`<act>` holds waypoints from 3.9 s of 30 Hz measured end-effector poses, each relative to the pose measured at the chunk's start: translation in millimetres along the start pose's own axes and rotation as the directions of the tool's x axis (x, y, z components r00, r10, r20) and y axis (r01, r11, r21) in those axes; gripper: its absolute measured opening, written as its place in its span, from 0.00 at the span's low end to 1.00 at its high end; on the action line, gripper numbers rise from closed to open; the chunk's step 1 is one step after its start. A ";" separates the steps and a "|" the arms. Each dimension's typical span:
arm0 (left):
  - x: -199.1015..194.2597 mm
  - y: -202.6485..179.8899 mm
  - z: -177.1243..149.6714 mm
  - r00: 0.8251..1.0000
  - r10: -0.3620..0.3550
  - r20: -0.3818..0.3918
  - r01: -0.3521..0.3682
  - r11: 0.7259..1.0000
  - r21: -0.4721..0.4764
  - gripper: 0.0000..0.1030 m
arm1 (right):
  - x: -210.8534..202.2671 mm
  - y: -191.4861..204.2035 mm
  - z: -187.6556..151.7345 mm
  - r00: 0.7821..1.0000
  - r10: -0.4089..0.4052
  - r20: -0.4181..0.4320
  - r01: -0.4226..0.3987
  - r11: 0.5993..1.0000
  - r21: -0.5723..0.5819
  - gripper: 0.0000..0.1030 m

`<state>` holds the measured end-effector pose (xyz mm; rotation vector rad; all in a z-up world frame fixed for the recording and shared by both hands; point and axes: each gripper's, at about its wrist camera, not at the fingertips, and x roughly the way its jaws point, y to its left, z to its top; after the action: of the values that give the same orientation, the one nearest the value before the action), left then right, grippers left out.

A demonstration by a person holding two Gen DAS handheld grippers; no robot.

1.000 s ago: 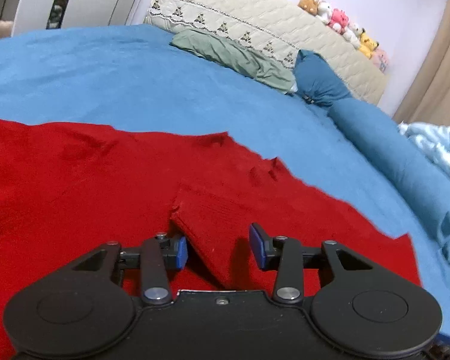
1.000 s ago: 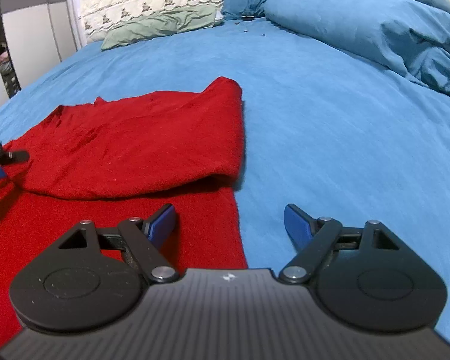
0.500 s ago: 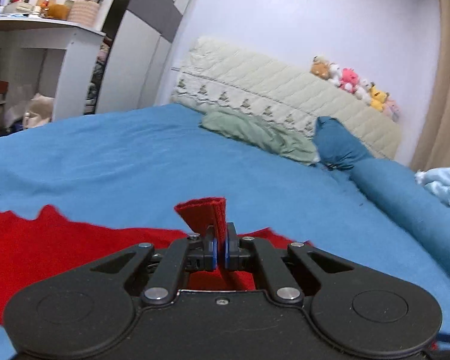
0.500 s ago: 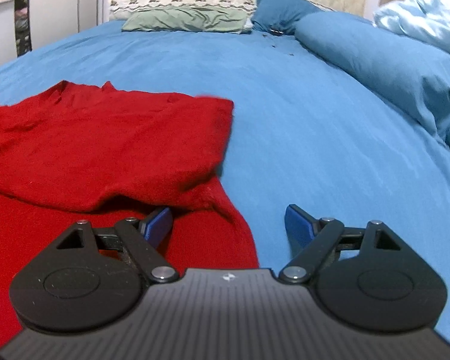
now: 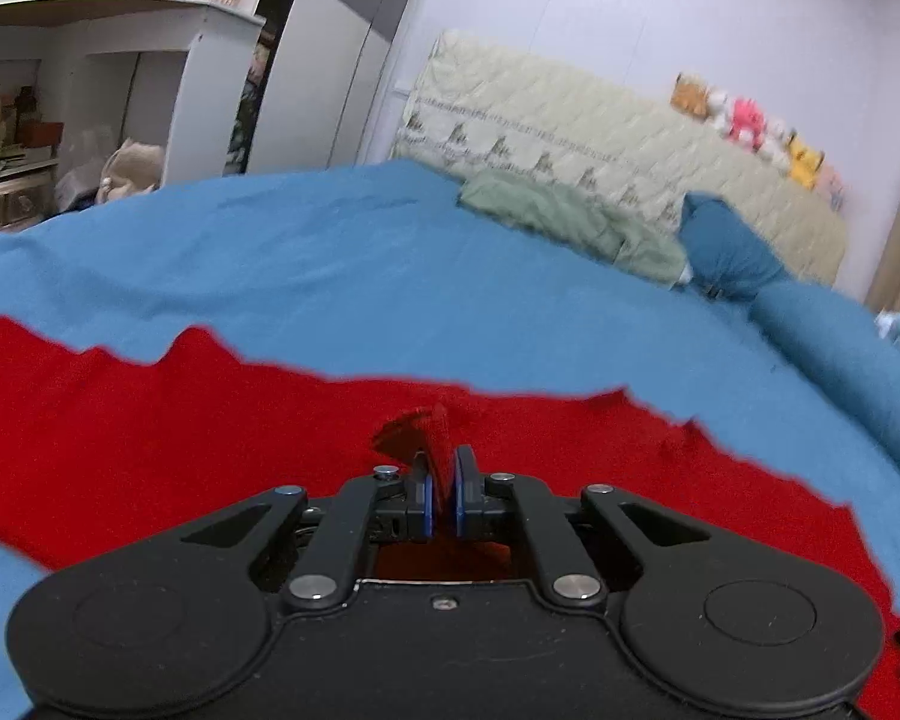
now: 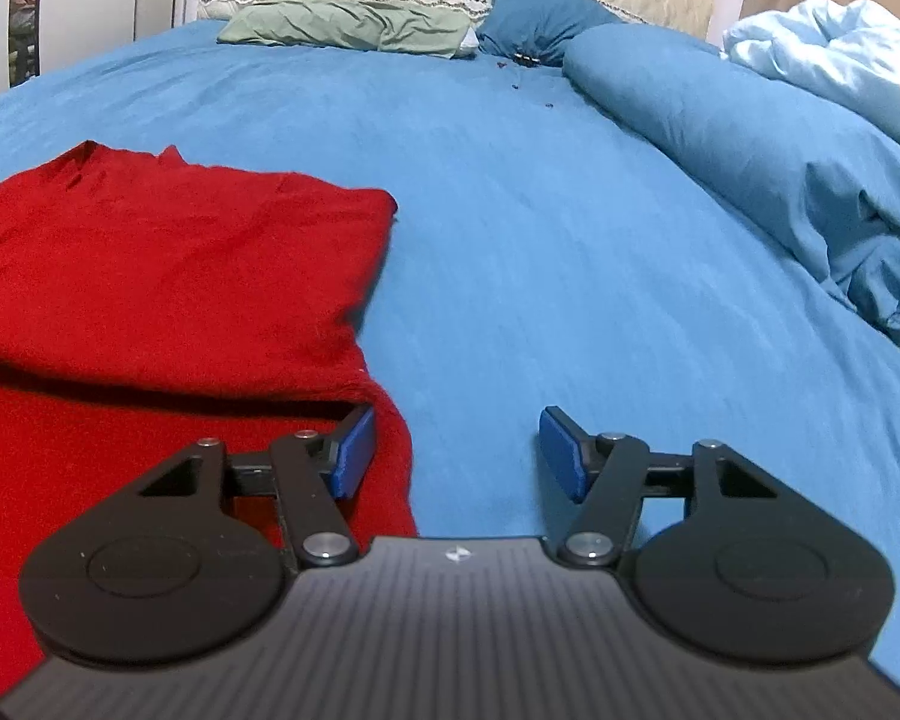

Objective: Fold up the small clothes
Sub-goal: 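Lay the held sleeve across the sweater body with the left tool, release, then grasp a side edge of the sweater with the left tool, then fold the held side edge toward the sweater center with the left tool, release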

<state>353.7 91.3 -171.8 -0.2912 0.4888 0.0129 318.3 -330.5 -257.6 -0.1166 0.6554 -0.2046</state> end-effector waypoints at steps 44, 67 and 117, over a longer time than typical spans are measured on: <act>20.9 -39.9 -37.9 0.994 -0.018 -0.112 0.038 0.984 0.177 0.66 | 97.0 35.9 90.1 0.960 0.273 0.059 -0.279 0.939 0.200 0.79; -114.5 116.5 48.1 0.954 0.293 0.059 -0.285 0.951 -0.120 1.00 | -74.4 107.2 92.6 0.857 0.510 0.075 -0.511 0.860 -0.014 1.00; 67.4 -135.9 -44.7 0.941 -0.253 -0.225 0.315 0.898 0.308 0.06 | -71.8 51.3 54.7 0.940 0.334 0.076 -0.342 0.913 0.221 1.00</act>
<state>403.7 -55.3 -203.7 -0.0198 0.6144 -0.3862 304.2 -262.1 -180.8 0.2181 0.6002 0.0574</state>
